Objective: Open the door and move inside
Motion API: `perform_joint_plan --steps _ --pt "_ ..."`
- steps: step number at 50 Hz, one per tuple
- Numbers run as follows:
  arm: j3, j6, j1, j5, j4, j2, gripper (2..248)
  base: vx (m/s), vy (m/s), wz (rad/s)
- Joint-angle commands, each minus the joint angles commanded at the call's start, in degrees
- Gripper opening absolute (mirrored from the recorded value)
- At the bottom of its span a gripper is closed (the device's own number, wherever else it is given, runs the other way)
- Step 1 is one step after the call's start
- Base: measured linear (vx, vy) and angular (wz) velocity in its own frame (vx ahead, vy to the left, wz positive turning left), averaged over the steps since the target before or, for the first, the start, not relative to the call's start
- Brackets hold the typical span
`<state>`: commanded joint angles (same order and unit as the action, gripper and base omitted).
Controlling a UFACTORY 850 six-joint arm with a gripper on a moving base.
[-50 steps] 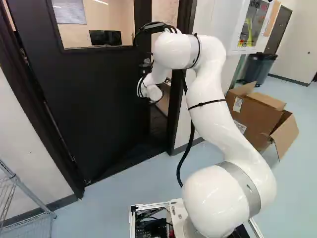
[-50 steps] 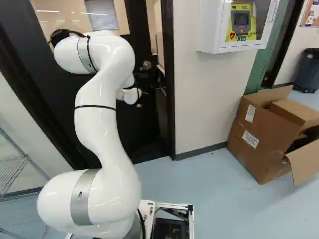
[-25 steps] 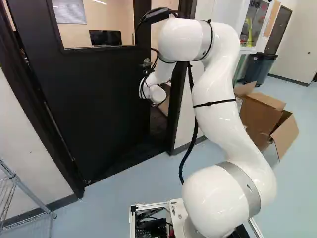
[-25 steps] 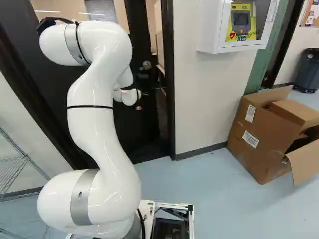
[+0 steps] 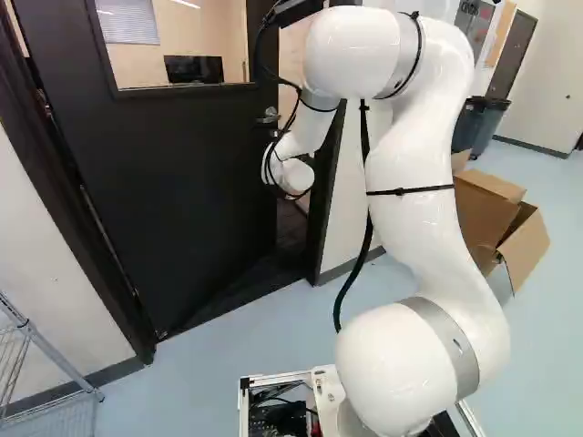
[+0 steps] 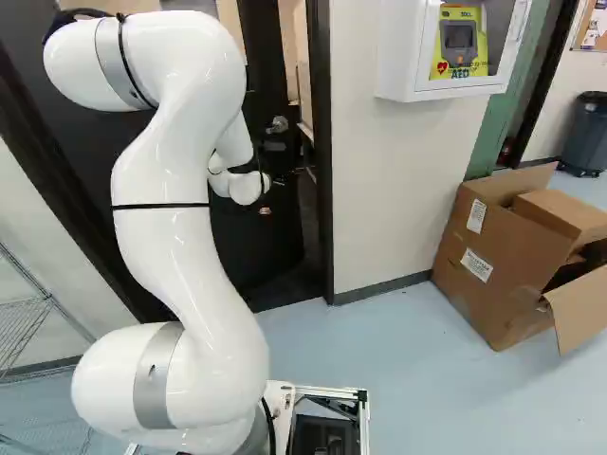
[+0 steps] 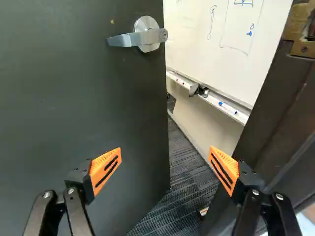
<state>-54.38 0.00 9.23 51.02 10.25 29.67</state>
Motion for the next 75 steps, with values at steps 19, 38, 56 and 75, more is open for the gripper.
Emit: perform_joint_plan --steps 19,38,56,75 --pt "6.0 0.0 -1.4 0.0 -0.4 -4.6 247 0.0 0.0 0.0" --pt "11.7 0.0 -2.9 0.0 -2.1 -9.2 247 0.0 0.0 0.0" --pt "17.3 0.0 -4.3 0.0 -4.2 -13.7 247 0.0 0.0 0.0" --pt "23.0 0.0 -5.9 0.0 -5.0 -18.6 247 0.0 0.0 0.0"
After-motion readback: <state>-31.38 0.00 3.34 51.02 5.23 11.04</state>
